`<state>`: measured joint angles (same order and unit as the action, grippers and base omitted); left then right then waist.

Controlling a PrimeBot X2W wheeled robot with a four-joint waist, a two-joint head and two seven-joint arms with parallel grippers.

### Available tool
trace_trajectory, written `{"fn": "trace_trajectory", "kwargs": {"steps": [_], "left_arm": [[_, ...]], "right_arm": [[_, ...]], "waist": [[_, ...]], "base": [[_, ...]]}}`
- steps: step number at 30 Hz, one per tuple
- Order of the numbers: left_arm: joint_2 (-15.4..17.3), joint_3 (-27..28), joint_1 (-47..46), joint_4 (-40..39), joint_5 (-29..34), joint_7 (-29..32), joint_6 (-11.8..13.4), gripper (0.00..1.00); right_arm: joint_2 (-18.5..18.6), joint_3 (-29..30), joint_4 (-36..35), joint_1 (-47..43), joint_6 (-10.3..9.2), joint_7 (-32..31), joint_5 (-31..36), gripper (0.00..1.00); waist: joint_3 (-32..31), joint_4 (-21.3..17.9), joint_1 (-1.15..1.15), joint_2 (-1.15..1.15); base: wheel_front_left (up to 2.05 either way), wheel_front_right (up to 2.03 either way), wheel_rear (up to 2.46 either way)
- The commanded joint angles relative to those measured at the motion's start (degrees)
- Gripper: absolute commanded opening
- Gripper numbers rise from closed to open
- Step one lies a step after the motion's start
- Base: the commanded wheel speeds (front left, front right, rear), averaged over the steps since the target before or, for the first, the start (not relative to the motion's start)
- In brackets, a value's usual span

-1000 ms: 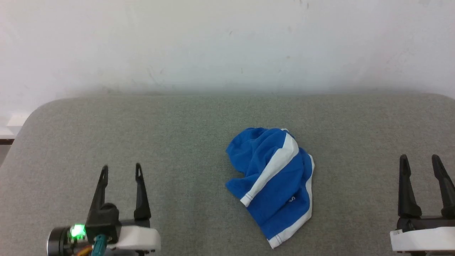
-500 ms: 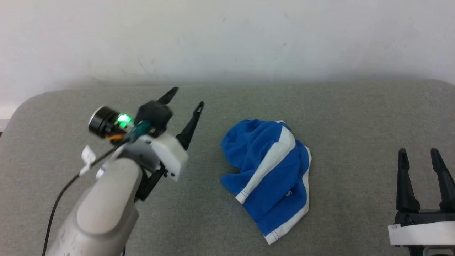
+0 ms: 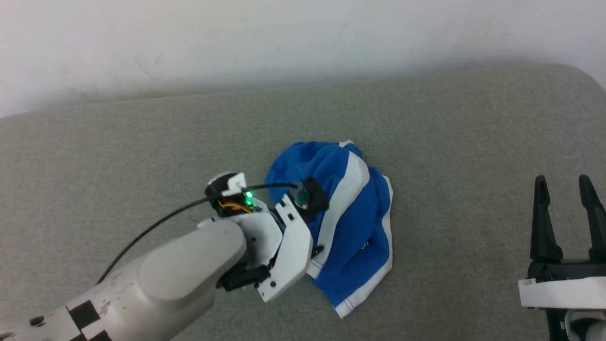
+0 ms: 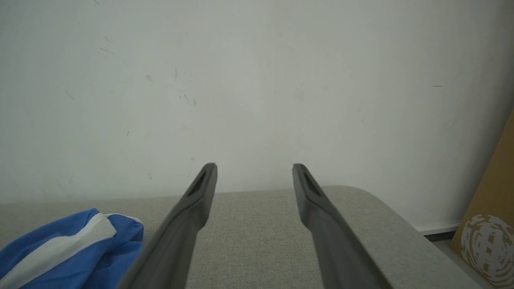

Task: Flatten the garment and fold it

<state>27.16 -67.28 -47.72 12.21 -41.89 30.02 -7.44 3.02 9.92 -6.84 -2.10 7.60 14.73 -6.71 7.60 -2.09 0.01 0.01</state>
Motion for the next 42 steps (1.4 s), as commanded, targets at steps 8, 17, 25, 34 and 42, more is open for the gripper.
{"fn": "trace_trajectory", "kwargs": {"steps": [8, 17, 25, 34, 42], "left_arm": [[-1.1, -6.0, -1.4, 3.7, -2.2, 5.1, 0.0, 1.0], [1.0, -3.6, -2.1, 3.9, -2.8, -9.1, 0.0, 0.0], [9.8, 6.0, 4.4, 3.4, -7.9, -22.3, 6.1, 0.0], [12.8, 8.5, 10.2, 16.3, -11.6, -25.4, 9.5, 0.0], [9.4, 9.7, 7.5, 21.9, -8.3, -35.4, 10.9, 1.0]], "right_arm": [[-0.1, -0.3, 0.0, 2.6, -0.11, 0.3, -0.9, 1.0], [-0.1, 0.6, 0.5, 2.0, -0.11, 0.3, -0.8, 1.0], [-0.1, 0.5, 0.5, -0.1, -0.11, 0.3, -0.6, 1.0], [-0.1, -1.9, 1.0, 0.0, -0.11, 0.3, 0.6, 1.0], [-0.1, -2.3, 1.0, 0.9, -0.11, 0.3, 2.9, 1.0]], "waist": [[3.8, -2.5, -0.01, -0.01], [2.1, 0.3, -0.01, -0.01], [-0.6, 3.9, -0.01, -0.01], [-0.9, 4.7, -0.01, -0.01], [-3.6, 6.2, -0.01, -0.01]], "base": [[0.0, 0.0, 0.0], [0.0, 0.0, 0.0], [0.0, 0.0, 0.0], [0.0, 0.0, 0.0], [0.0, 0.0, 0.0]]}}
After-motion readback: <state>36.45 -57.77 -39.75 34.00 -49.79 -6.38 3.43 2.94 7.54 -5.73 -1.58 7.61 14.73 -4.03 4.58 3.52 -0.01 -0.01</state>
